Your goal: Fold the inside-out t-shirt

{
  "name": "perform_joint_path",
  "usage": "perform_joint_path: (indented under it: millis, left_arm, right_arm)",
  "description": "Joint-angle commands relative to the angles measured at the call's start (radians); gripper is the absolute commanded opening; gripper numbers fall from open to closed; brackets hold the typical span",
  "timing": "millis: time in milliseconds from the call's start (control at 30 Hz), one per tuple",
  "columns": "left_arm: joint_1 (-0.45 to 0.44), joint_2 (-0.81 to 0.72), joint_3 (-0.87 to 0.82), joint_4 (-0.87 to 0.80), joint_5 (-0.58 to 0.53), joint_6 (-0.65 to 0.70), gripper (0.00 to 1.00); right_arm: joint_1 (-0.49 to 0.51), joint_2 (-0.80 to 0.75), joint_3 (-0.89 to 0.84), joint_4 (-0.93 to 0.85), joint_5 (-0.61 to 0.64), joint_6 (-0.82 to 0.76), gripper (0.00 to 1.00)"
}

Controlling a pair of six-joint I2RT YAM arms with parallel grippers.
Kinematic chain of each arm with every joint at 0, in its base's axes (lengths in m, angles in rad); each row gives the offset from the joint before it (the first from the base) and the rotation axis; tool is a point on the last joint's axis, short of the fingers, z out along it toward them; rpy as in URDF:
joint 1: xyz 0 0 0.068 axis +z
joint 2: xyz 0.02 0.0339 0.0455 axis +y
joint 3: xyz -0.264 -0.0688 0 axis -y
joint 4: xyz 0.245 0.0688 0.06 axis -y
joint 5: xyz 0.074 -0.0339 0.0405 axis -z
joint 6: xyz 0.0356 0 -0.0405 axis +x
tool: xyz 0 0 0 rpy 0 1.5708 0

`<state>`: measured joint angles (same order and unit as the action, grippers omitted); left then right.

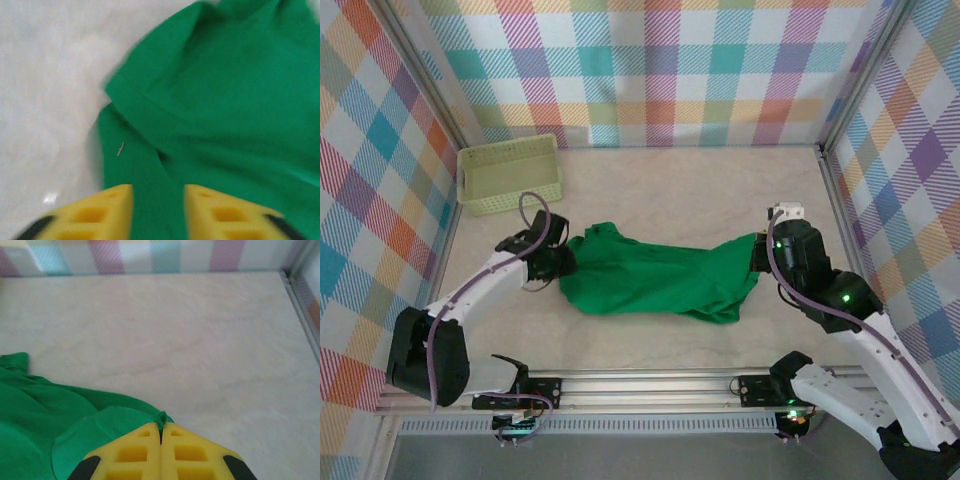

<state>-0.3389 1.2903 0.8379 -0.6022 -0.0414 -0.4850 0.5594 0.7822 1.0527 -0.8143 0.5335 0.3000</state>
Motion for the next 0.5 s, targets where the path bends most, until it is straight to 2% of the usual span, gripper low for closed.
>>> perform_joint_path:
  millis: [0,100,233,300,467]
  left_arm:
    - [-0.006,-0.141,-0.032,0.007,0.018,-0.017,0.55]
    - [-0.002,-0.154,-0.043,-0.014,-0.044,-0.025,0.69]
    - [0.016,-0.058,-0.022,-0.005,-0.055,-0.043,0.76]
    - [0.018,0.013,-0.015,0.034,-0.026,-0.050,0.74]
    - [0.018,0.144,0.004,0.143,0.084,-0.065,0.61]
  right_arm:
    - [-0.048,-0.051,0.038,-0.067,0.100,0.062,0.00]
    - [-0.084,-0.071,0.038,-0.087,0.102,0.073,0.00]
    - [-0.088,-0.081,0.024,-0.073,0.068,0.059,0.00]
    - [-0.088,-0.078,0.015,-0.066,0.043,0.058,0.00]
    - [-0.090,-0.077,-0.001,-0.047,0.009,0.053,0.00]
